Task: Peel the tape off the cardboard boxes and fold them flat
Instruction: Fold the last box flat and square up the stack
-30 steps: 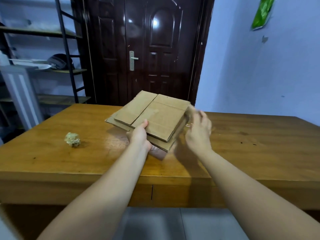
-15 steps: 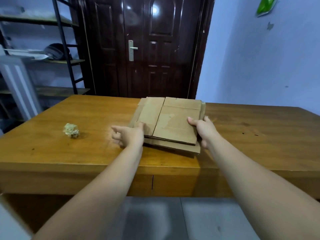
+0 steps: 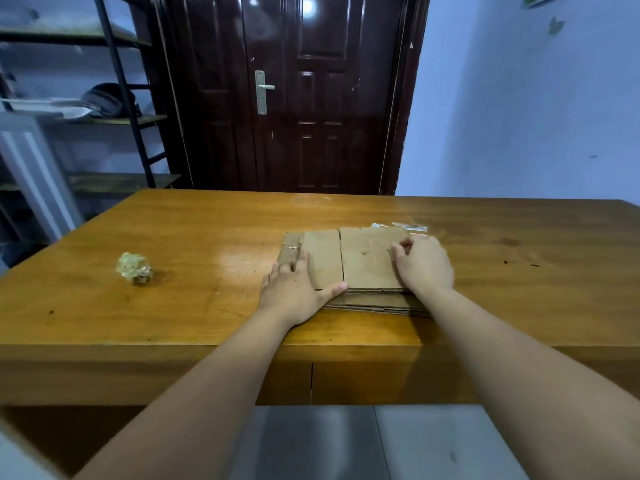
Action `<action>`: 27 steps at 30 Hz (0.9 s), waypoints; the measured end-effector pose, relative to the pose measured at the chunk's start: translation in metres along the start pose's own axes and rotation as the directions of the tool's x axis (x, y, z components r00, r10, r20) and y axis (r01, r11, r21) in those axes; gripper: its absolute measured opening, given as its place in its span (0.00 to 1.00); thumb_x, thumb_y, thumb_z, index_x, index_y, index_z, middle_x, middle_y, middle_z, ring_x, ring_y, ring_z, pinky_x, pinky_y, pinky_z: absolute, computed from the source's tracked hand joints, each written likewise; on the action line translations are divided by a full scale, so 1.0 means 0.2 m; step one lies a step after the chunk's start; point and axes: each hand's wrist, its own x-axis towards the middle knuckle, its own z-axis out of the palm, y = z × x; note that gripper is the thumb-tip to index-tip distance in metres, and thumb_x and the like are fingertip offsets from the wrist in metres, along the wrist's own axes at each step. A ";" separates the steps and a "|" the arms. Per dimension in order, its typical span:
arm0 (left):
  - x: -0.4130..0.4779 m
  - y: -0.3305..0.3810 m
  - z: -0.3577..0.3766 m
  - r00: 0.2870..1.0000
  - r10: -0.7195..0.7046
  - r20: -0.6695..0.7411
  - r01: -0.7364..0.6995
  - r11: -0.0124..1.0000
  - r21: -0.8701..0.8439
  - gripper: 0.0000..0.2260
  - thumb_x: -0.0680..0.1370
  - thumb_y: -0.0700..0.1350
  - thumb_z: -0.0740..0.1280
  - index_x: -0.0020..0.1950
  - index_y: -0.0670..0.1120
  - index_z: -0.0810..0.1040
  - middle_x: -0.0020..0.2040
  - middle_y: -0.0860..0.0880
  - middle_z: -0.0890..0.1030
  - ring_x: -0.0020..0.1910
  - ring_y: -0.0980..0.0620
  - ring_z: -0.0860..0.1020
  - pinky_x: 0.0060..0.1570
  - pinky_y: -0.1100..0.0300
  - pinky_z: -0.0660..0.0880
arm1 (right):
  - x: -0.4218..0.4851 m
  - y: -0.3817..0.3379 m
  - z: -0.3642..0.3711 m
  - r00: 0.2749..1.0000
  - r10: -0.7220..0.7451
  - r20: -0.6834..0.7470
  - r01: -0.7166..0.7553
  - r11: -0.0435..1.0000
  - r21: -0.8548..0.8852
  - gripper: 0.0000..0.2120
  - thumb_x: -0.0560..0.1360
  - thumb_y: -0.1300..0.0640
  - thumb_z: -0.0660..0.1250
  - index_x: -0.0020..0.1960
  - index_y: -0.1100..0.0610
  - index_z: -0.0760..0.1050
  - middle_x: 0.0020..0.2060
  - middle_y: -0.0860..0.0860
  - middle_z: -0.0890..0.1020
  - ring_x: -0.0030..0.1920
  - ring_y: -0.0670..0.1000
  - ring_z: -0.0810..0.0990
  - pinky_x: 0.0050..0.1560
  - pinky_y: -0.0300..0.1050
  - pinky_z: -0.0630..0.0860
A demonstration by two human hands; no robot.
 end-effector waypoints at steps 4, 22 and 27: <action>0.07 0.04 0.01 0.995 -0.078 -0.065 0.078 0.997 -0.002 0.46 0.68 0.77 0.52 0.77 0.50 0.51 0.75 0.41 0.61 0.72 0.39 0.61 0.69 0.44 0.60 | -0.02 -0.05 0.03 0.981 -0.190 -0.047 0.170 0.946 -0.277 0.21 0.80 0.42 0.53 0.61 0.53 0.78 0.61 0.54 0.76 0.65 0.56 0.69 0.65 0.53 0.64; 0.22 0.03 0.04 0.996 -0.024 -0.081 0.025 1.000 0.009 0.45 0.67 0.76 0.57 0.78 0.58 0.49 0.78 0.40 0.54 0.76 0.40 0.55 0.73 0.43 0.51 | 0.06 -0.07 0.26 0.968 -0.059 0.244 0.089 0.990 -0.114 0.28 0.78 0.34 0.48 0.76 0.43 0.57 0.77 0.51 0.53 0.76 0.63 0.47 0.72 0.69 0.47; 0.21 0.02 0.03 0.990 -0.042 -0.131 0.027 0.993 -0.111 0.39 0.70 0.70 0.63 0.77 0.59 0.54 0.76 0.43 0.57 0.73 0.41 0.61 0.71 0.45 0.61 | 0.02 -0.07 0.22 0.996 -0.057 0.074 0.059 0.998 -0.016 0.25 0.77 0.34 0.52 0.66 0.48 0.69 0.67 0.56 0.64 0.66 0.61 0.64 0.65 0.59 0.63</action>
